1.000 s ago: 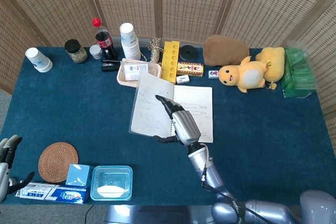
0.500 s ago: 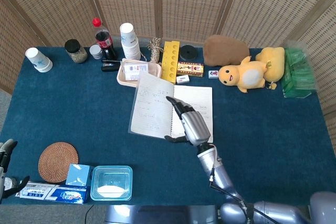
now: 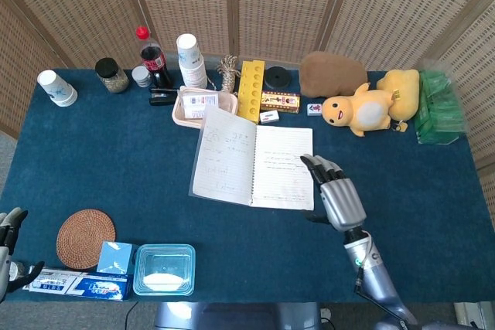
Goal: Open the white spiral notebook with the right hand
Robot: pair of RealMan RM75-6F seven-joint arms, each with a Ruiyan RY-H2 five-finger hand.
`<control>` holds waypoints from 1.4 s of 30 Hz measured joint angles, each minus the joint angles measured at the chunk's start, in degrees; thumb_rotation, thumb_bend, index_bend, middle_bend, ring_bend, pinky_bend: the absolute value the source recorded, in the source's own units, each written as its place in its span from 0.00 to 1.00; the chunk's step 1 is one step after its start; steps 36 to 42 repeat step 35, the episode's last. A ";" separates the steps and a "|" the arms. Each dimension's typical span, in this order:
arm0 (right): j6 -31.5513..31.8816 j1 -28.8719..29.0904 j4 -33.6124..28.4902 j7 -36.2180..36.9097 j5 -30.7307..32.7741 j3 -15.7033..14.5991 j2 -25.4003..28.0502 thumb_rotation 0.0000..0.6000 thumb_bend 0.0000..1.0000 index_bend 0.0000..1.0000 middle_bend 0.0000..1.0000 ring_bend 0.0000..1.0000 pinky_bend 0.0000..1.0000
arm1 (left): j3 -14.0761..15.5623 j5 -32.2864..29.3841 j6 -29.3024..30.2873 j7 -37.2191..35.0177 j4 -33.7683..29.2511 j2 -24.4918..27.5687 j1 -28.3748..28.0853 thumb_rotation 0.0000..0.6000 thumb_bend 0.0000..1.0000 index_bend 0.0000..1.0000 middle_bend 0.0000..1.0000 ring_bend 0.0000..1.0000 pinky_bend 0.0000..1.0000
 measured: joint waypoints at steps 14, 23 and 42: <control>12.47 -9.38 5.68 -5.64 -9.69 -7.38 6.46 1.00 0.12 0.11 0.16 0.10 0.15 | 1.23 0.31 -0.56 -0.57 0.63 -1.59 0.70 1.00 0.20 0.12 0.07 0.02 0.00; 13.29 -11.52 6.00 -3.38 -10.76 -8.08 8.09 1.00 0.13 0.11 0.16 0.10 0.15 | 1.74 3.01 0.67 -0.92 -0.12 -1.49 1.04 1.00 0.20 0.12 0.08 0.02 0.00; 12.89 -13.22 7.10 0.03 -10.62 -7.63 8.25 1.00 0.12 0.11 0.16 0.10 0.15 | 1.55 3.75 0.80 0.18 -1.46 -1.75 0.90 1.00 0.20 0.12 0.08 0.03 0.00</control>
